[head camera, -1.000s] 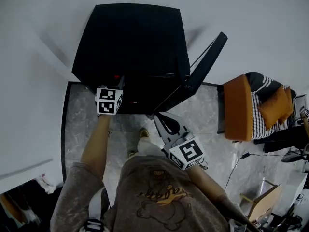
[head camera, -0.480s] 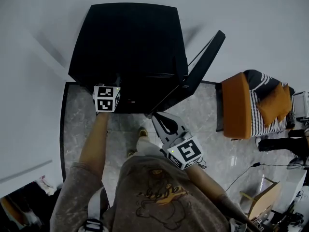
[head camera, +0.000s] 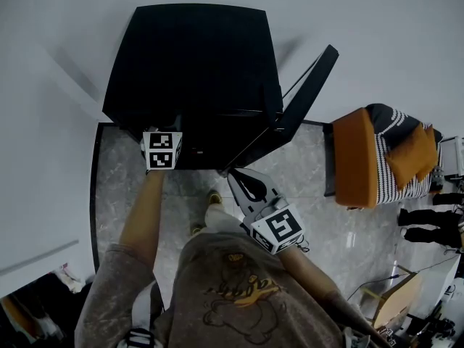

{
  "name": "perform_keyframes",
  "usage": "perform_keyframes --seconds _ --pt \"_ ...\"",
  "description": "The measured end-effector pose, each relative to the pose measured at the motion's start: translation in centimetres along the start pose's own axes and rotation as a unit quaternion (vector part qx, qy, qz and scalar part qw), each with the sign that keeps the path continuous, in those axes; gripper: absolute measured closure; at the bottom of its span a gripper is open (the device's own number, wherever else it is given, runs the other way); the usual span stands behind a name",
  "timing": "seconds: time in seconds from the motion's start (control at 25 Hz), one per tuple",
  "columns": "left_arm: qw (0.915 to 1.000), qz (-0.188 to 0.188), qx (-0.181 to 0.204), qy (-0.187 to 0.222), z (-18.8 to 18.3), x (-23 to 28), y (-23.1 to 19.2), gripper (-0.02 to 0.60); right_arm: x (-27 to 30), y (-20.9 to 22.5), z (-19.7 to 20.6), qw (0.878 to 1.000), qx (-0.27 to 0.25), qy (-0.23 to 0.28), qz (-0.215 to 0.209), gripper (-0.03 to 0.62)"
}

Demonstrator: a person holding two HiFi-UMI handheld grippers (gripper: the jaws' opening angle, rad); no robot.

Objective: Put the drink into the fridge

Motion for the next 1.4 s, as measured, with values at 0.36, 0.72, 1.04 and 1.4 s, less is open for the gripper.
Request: perform_keyframes --seconds 0.36,0.72,1.04,1.4 --pt "0.9998 -0.015 -0.014 0.005 -0.2 0.0 -0.6 0.385 0.1 -0.1 0.0 1.000 0.001 0.003 -0.001 0.576" --pt "0.9998 -0.012 -0.016 0.008 -0.5 0.0 -0.6 0.337 0.3 -0.5 -0.1 1.000 -0.001 0.002 -0.007 0.576" --pt "0.9996 -0.016 -0.016 0.016 -0.8 -0.7 -0.3 0.298 0.1 -0.7 -0.3 1.000 -0.001 0.005 -0.005 0.576" --pt "0.9994 -0.010 -0.033 0.003 0.2 -3.2 0.6 0.298 0.0 -2.1 -0.1 1.000 0.001 0.008 -0.017 0.576"
Point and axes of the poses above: the fingertips, and each gripper's own axes: x forward along the fingers, y to its right, z out of its underside, the point moved 5 cm from there along -x, backward along the fingers, and after that the axes turned 7 degrees about -y, right-handed, at the moved point
